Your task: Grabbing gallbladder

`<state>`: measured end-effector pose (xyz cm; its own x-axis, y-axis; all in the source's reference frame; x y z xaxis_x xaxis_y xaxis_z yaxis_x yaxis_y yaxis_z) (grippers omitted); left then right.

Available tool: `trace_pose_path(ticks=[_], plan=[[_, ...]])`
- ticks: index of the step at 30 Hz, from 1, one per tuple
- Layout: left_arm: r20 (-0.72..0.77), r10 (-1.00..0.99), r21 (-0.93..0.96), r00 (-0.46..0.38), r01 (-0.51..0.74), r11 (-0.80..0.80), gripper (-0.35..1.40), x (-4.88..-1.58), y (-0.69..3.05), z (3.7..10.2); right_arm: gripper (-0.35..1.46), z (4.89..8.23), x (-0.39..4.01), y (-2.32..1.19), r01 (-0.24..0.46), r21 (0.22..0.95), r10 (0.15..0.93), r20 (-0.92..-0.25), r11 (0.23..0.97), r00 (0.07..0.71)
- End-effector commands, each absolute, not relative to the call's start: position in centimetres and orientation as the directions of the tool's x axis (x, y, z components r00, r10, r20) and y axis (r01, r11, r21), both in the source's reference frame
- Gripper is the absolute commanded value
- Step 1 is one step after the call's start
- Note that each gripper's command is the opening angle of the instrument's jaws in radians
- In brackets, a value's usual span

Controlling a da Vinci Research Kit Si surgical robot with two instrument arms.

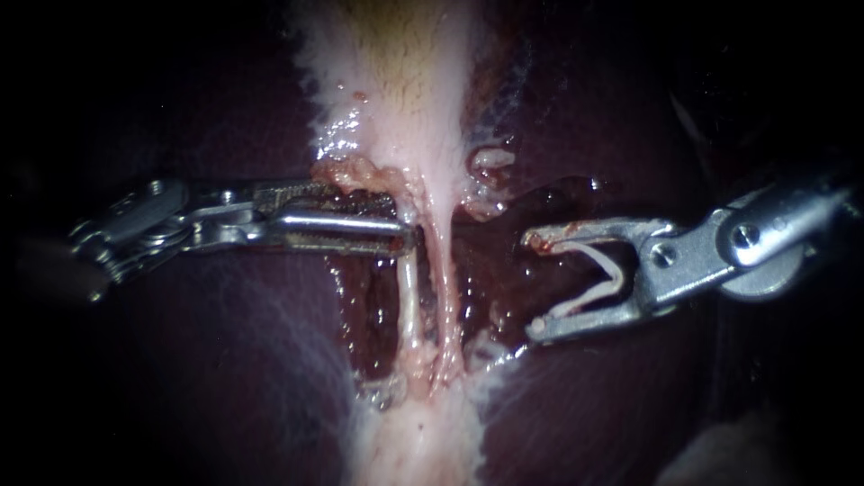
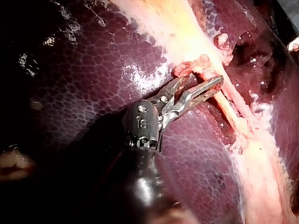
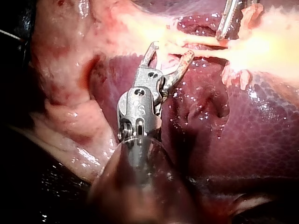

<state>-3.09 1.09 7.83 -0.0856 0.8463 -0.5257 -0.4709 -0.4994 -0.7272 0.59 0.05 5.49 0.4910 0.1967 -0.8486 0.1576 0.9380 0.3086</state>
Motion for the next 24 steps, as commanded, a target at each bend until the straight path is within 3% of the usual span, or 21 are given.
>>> trace_pose_path(ticks=[1, 13, 24], plan=[[-0.525, 0.847, -0.728, -0.086, -0.470, -0.499, 0.46, -3.08, 1.10, 7.81, 0.49, 5.49, 0.59, 0.05, 0.158, 0.309, 0.197, -0.849, 0.938, 0.491], [-0.529, 0.843, -0.731, -0.098, -0.451, -0.511, 0.51, -3.02, 1.01, 7.67, 0.49, 5.49, 0.59, 0.05, 0.158, 0.309, 0.197, -0.849, 0.938, 0.491], [-0.521, 0.847, -0.745, -0.108, -0.427, -0.513, 0.54, -2.82, 0.74, 7.02, 0.49, 5.49, 0.59, 0.05, 0.158, 0.309, 0.197, -0.849, 0.938, 0.491]])
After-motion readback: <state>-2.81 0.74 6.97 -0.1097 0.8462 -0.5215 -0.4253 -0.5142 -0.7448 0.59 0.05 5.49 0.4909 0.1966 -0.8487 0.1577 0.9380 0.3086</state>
